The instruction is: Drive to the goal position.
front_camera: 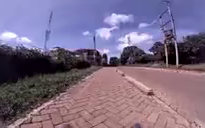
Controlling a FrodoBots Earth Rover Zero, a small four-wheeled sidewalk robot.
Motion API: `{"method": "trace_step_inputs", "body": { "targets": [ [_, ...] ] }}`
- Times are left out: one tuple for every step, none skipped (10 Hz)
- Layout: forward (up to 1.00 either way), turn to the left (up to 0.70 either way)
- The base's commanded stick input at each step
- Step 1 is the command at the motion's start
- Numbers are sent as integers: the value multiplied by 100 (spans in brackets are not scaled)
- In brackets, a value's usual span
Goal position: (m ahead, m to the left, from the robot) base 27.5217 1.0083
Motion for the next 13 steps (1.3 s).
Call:
{"method": "trace_step_inputs", "body": {
  "targets": [
    [100, -3],
    [100, -1],
    [100, 0],
    [100, -14],
    [100, -33],
    [100, -37],
    [100, -24],
    [100, -5],
    [100, 0],
    [100, 0],
    [100, 0],
    [100, 0],
    [100, 0]
  ]
}}
